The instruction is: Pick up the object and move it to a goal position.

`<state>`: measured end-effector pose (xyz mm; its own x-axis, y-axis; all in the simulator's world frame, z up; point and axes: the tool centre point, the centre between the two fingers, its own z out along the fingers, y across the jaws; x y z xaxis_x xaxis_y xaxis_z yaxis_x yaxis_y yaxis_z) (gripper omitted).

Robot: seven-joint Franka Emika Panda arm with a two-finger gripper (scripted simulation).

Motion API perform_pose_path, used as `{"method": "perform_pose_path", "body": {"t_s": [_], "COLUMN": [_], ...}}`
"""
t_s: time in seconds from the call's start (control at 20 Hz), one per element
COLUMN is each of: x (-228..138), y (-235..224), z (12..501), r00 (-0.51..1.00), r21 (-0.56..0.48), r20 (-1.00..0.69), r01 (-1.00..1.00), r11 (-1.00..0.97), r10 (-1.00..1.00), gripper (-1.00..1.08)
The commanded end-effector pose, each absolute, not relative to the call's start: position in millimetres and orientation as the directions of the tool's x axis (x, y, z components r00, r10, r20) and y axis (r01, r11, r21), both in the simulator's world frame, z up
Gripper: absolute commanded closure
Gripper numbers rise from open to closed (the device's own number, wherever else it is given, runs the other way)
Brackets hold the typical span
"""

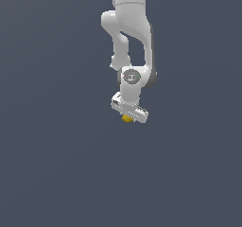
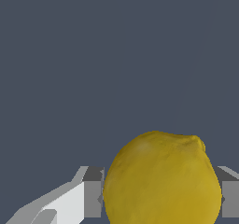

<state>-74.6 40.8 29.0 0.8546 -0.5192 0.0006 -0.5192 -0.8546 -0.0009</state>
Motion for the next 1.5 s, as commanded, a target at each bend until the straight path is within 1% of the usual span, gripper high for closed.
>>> {"method": "perform_pose_path", "body": {"t_s": [0.0, 0.3, 0.55, 0.8, 1.2, 1.45], "x": [-74.8, -74.0, -72.2, -69.0, -61.5, -57.0], "y": [40.1, 44.4, 55.6, 73.4, 108.9, 124.9], "z": [28.2, 36.1, 57.7, 92.6, 162.0, 192.5], "r00": [0.854, 0.855, 0.855, 0.854, 0.854, 0.854], "r21": [0.0, -0.001, -0.001, 0.0, 0.001, 0.001], "r20": [0.0, 0.001, 0.001, 0.001, 0.001, 0.001], "r01": [-0.52, -0.519, -0.519, -0.52, -0.52, -0.52], "r11": [-0.854, -0.855, -0.855, -0.854, -0.854, -0.854], "r10": [-0.52, -0.519, -0.519, -0.52, -0.52, -0.52], "gripper": [1.08, 1.08, 1.08, 1.08, 1.08, 1.08]}}
